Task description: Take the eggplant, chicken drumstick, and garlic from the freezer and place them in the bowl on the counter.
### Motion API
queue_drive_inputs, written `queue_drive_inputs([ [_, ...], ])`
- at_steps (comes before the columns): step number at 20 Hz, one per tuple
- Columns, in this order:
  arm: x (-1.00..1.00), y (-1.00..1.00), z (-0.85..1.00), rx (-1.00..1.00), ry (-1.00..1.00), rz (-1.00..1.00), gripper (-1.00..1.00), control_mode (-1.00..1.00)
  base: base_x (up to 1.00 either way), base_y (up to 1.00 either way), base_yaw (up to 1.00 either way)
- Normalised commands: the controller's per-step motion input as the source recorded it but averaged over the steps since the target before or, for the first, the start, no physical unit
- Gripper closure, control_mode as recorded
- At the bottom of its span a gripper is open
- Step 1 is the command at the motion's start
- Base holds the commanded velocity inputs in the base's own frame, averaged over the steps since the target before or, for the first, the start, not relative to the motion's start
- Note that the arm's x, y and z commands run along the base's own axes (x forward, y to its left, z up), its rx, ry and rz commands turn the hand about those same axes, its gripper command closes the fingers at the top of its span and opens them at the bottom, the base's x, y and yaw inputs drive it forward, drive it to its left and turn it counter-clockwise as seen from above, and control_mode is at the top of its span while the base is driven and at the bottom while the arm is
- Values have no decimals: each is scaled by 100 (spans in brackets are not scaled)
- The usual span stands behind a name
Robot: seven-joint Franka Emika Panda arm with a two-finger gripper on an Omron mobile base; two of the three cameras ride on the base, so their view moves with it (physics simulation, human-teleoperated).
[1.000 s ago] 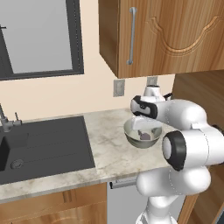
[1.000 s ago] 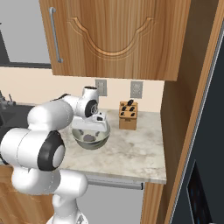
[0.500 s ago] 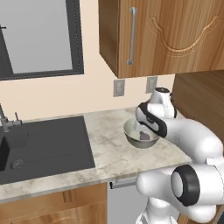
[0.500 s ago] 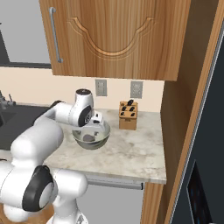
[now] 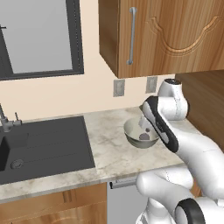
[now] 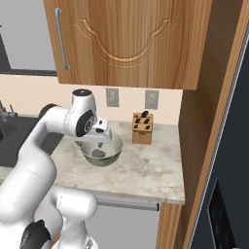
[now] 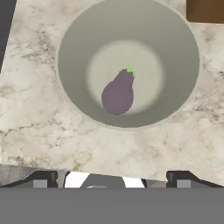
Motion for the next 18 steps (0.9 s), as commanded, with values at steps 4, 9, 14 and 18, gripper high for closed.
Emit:
queue_drive_inputs([
  [4, -76, 0, 59, 0, 0, 0, -100, -100, 0, 0, 0],
  [9, -57, 7, 47, 0, 0, 0, -100, -100, 0, 0, 0],
  [14, -17, 6, 21, -7, -14, 0, -100, -100, 0, 0, 0],
  [18, -42, 0, 47, -1, -7, -4, -100, -100, 0, 0, 0],
])
